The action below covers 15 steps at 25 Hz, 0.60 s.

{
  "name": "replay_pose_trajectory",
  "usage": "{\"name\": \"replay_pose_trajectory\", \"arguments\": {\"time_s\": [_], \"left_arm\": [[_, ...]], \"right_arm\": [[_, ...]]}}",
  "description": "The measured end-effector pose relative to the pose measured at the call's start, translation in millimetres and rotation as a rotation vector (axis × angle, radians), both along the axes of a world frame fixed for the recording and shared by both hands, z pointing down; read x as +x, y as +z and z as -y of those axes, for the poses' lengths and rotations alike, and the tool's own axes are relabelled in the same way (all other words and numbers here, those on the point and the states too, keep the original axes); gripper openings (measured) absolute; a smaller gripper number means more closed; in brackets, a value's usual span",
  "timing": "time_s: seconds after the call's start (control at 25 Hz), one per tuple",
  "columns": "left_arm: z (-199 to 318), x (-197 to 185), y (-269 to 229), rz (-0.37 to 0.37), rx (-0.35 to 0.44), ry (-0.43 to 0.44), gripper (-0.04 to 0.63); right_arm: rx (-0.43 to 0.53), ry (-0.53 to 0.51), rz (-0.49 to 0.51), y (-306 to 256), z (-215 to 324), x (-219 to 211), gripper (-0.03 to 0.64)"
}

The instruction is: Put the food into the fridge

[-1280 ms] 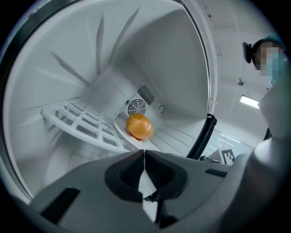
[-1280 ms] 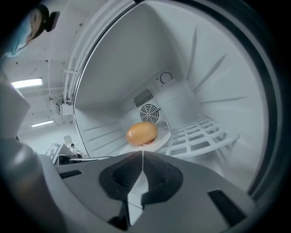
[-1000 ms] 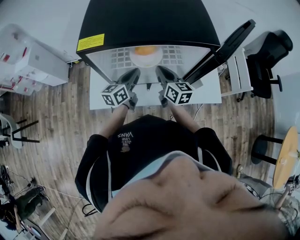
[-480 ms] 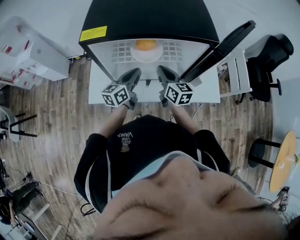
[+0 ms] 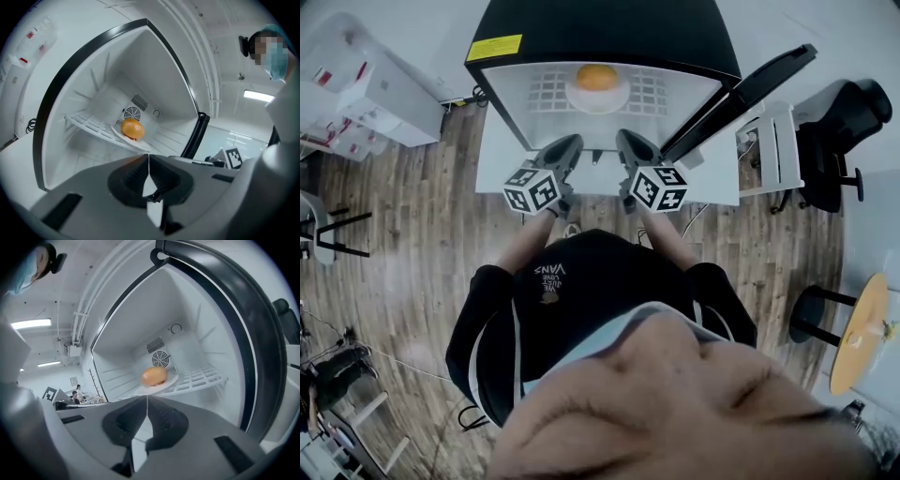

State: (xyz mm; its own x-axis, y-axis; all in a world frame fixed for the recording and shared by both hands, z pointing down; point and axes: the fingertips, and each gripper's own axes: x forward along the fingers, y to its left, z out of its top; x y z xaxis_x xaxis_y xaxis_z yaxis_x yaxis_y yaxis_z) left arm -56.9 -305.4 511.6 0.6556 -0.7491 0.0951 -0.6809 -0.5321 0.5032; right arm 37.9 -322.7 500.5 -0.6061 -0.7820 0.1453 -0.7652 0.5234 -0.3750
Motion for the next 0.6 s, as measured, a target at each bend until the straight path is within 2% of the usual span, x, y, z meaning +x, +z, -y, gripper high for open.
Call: {"name": "replay_pose_trajectory", "arguments": {"time_s": [0.6], "left_arm": [[-29,12,3,0.024,0.002,-0.029,0.02]], "right_arm": [[0.007,-0.035,0.004,1,-25,9,0.018]]}}
